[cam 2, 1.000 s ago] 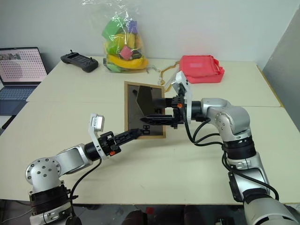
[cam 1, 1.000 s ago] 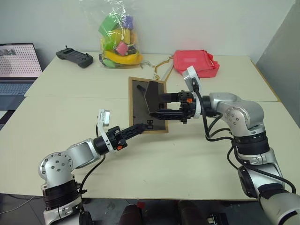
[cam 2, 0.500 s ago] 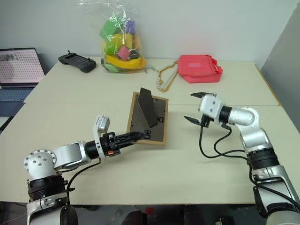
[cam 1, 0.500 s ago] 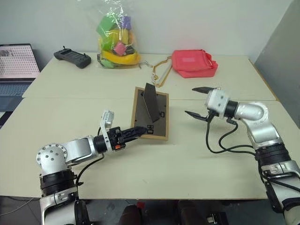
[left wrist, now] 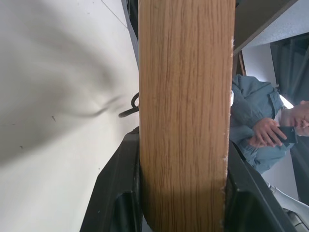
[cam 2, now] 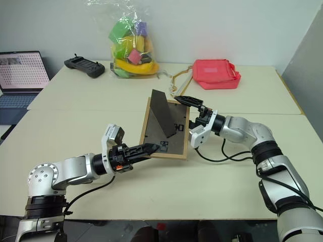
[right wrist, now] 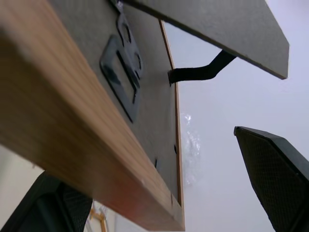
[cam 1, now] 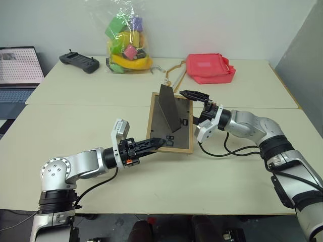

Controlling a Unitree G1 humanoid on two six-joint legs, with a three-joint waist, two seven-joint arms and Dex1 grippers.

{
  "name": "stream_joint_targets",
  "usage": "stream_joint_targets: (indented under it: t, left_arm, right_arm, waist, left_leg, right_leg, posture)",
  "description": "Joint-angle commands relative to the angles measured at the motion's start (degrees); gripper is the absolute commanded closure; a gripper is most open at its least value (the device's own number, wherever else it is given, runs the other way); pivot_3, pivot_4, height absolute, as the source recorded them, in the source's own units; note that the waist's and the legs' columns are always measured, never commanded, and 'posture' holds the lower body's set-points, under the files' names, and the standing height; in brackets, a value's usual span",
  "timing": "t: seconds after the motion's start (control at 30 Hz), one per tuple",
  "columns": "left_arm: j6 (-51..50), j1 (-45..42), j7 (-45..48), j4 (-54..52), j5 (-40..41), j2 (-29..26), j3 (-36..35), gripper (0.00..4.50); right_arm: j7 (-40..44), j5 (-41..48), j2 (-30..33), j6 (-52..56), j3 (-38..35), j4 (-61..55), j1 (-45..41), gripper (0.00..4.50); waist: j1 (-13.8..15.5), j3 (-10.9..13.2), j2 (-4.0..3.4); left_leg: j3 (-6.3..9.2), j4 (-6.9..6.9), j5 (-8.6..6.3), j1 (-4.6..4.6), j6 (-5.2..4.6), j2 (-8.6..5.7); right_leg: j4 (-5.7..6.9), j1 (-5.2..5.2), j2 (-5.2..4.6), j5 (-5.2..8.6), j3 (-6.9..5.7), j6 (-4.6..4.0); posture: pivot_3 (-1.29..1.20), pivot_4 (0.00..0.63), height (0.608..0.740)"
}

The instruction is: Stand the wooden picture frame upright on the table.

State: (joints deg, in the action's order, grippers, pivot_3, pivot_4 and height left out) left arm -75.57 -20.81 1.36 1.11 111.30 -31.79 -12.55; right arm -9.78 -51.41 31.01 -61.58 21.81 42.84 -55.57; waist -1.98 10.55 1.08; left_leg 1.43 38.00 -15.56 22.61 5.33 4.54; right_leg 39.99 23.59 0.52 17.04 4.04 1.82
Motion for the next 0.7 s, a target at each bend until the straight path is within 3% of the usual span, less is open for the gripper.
stream_joint_targets:
  t: [0.03, 0.13, 0.47, 0.57, 0.63, 0.7]
  left_arm:
    - [0.9, 0.2, 1.9, -2.4, 1.7, -0.9, 0.3, 3.19]
    - [1.0, 0.7, 2.5, -2.9, 1.7, -1.3, 1.1, 3.19]
    - [1.1, 0.8, 4.6, -3.3, 1.7, -3.1, 3.1, 3.19]
    - [2.4, 1.0, 4.1, -4.1, 1.7, -3.5, 3.3, 3.19]
    - [4.6, 1.2, 2.5, -4.6, 1.7, -3.4, 2.8, 2.5]
    - [7.1, 0.9, 1.2, -3.2, 1.7, -2.3, 0.7, 2.09]
  right_arm:
    - [-6.2, -3.0, 2.1, -1.7, 1.1, -0.7, -2.0, 0.02]
    - [-8.9, -4.9, 2.9, -2.9, 2.8, -0.7, -2.8, 0.53]
    - [-14.4, -8.9, 4.0, -2.3, 6.3, 1.3, -5.7, 2.86]
    - [-15.5, -9.4, 4.7, -2.5, 6.8, 1.5, -5.9, 3.04]
    - [-15.9, -9.2, 5.3, -2.9, 7.0, 1.9, -6.1, 3.05]
    - [-15.0, -7.9, 5.7, -3.7, 7.1, 2.8, -6.2, 3.19]
  waist:
    - [0.0, 0.0, 0.0]
    - [0.0, 0.0, 0.0]
    - [0.0, 0.0, 0.0]
    - [0.0, 0.0, 0.0]
    - [0.0, 0.0, 0.0]
    - [0.0, 0.0, 0.0]
  left_leg:
    - [0.0, 0.0, 0.0, 0.0, 0.0, -0.01]
    - [0.0, -0.01, 0.0, 0.0, 0.0, -0.01]
    - [0.01, -0.01, 0.0, -0.01, -0.01, -0.01]
    - [0.02, -0.02, 0.0, -0.01, -0.01, -0.01]
    - [0.02, -0.02, 0.0, 0.0, -0.01, -0.01]
    - [0.01, -0.01, 0.0, 0.0, -0.01, -0.01]
  right_leg:
    - [0.0, 0.0, 0.0, 0.0, 0.0, 0.0]
    - [0.0, 0.0, 0.0, 0.0, 0.01, 0.0]
    - [0.01, 0.0, 0.01, 0.0, 0.01, 0.0]
    - [0.01, 0.0, 0.01, 0.0, 0.0, 0.0]
    - [0.01, -0.01, 0.01, 0.0, 0.0, 0.0]
    - [0.0, -0.01, 0.0, 0.0, 0.01, 0.0]
  posture:
    - [0.0, 0.15, 0.74]
    - [0.0, 0.15, 0.74]
    - [0.0, 0.15, 0.74]
    - [0.0, 0.15, 0.74]
    - [0.0, 0.15, 0.74]
    - [0.0, 0.15, 0.74]
